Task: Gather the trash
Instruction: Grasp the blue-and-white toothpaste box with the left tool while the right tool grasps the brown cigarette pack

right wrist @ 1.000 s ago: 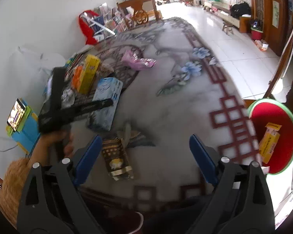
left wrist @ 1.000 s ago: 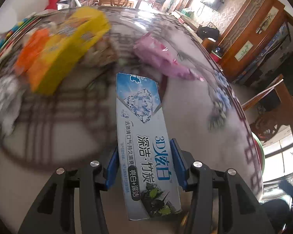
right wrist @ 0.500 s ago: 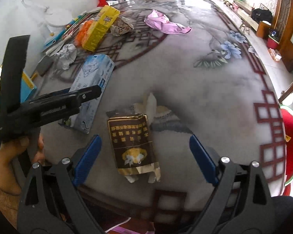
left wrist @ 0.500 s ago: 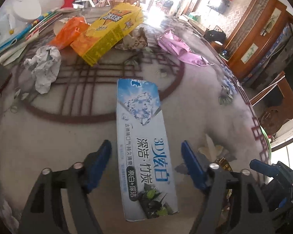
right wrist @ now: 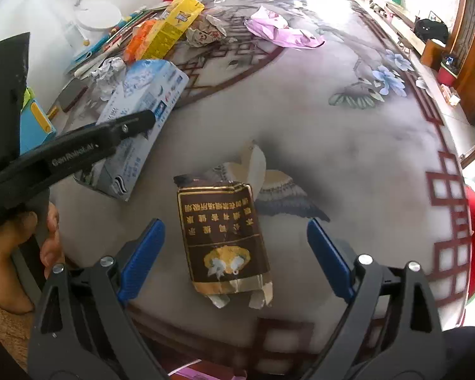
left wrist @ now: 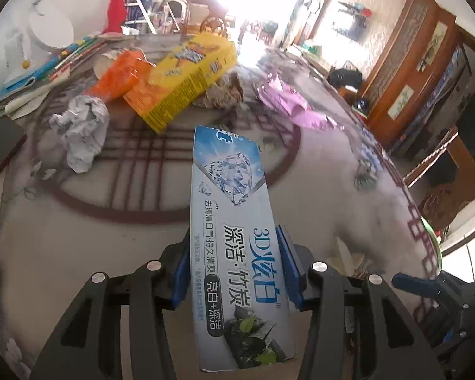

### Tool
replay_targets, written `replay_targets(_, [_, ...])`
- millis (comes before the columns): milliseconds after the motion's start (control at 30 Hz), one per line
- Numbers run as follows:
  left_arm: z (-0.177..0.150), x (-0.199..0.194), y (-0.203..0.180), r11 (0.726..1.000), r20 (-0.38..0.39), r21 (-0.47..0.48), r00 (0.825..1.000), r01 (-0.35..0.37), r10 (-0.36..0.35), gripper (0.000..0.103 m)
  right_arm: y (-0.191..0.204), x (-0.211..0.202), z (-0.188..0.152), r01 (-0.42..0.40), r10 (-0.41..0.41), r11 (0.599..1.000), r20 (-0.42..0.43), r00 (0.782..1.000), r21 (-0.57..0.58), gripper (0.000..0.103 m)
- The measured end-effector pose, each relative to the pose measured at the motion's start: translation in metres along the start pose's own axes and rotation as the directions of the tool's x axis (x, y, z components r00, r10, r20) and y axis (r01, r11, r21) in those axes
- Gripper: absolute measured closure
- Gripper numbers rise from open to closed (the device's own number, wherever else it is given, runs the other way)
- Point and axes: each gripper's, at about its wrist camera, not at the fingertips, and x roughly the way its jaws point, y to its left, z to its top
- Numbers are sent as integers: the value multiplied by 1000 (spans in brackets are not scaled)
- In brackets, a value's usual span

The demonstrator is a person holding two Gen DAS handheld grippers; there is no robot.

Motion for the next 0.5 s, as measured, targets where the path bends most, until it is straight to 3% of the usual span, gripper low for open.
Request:
replay_targets(67, [1, -2, 1, 1000, 15, -9, 1000, 2, -2, 57, 4, 4, 0, 7, -7, 1000, -10, 1000, -17, 15])
replay_targets(133, [1, -4, 2, 1000, 23, -13, 1000, 0, 1, 57, 8, 6, -1, 17, -18, 999, -17, 1000, -43, 25])
replay_targets(200, [1, -4, 1, 1000, 26, -10, 1000, -9, 9, 57, 13, 10, -2, 32, -34, 997, -30, 999, -69, 52])
replay_targets(333, [2, -11, -1, 1000, 33, -8, 999, -14, 15, 56, 11, 5, -3, 7, -8, 998, -11, 1000, -64, 54])
replay_targets(500, [9, -29, -10, 1000, 66, -7, 998, 5, -4, 56, -3, -19, 1, -48, 47, 999, 85, 995, 8, 54])
